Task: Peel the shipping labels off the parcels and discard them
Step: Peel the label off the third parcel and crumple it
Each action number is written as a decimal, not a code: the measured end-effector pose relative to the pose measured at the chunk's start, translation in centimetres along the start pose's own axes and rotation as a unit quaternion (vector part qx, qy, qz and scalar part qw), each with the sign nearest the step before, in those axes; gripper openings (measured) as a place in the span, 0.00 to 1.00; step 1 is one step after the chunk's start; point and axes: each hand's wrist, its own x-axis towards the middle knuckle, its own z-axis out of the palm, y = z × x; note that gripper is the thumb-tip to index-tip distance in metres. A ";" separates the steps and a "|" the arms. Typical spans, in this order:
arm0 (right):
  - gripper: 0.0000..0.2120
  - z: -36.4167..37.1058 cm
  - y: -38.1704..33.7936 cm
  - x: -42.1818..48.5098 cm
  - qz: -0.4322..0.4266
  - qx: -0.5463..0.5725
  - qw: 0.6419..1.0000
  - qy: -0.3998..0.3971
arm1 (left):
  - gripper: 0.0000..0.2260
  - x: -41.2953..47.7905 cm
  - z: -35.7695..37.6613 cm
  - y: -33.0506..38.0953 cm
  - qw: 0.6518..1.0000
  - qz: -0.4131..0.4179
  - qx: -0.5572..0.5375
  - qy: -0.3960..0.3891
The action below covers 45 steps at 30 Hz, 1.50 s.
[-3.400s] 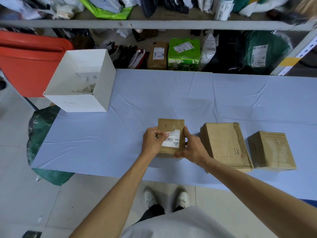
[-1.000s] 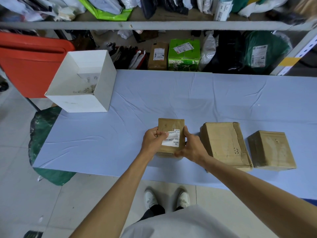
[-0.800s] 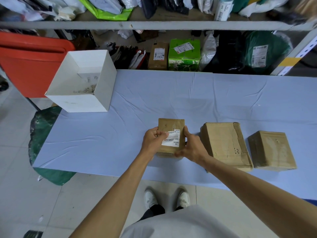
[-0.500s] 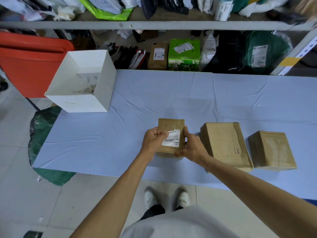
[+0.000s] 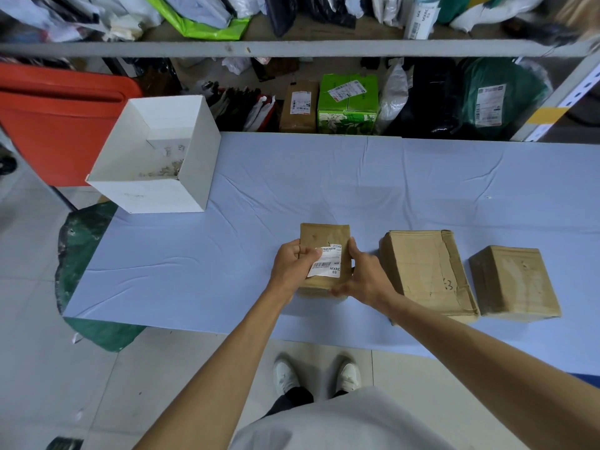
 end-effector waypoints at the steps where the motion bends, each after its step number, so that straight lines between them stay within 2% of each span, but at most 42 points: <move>1: 0.52 0.0 0.0 0.0 -0.001 -0.002 1.000 0.000 | 0.05 0.0 -0.1 0.0 1.000 0.000 -0.001 0.001; 10: 0.56 0.0 -0.2 0.0 0.004 -0.002 1.000 -0.002 | 0.05 0.0 0.0 -0.3 1.000 0.002 -0.013 -0.002; 32: 0.57 0.0 -0.1 0.2 0.008 0.002 1.000 -0.007 | 0.03 0.1 -0.1 -0.3 0.998 0.002 -0.053 -0.021; 39: 0.55 -0.1 -0.1 0.1 0.010 0.004 1.000 -0.010 | 0.03 0.2 -0.2 -0.3 0.998 -0.002 -0.062 -0.023; 45: 0.49 -0.3 -0.1 0.0 0.007 -0.001 1.000 -0.007 | 0.06 0.1 -0.1 -0.3 0.996 0.000 -0.082 -0.034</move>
